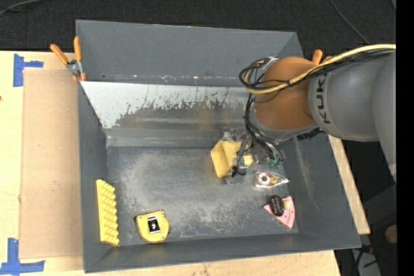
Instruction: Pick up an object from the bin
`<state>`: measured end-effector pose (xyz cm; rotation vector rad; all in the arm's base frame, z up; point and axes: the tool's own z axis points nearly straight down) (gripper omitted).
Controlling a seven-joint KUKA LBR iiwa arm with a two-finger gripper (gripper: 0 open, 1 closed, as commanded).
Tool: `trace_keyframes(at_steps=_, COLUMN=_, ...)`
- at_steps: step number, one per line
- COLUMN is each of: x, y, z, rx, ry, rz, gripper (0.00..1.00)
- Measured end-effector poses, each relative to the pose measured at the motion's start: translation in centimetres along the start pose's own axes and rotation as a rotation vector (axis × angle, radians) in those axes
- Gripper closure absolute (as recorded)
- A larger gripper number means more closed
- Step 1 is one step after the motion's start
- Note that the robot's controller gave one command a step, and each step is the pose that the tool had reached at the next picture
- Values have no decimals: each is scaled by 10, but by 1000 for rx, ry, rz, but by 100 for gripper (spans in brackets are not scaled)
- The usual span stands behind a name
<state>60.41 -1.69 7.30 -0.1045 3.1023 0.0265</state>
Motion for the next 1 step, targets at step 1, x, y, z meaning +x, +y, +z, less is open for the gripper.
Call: trace_keyframes(at_steps=1, x=19, y=22, z=-78, rx=0, ry=11, rz=58, gripper=100)
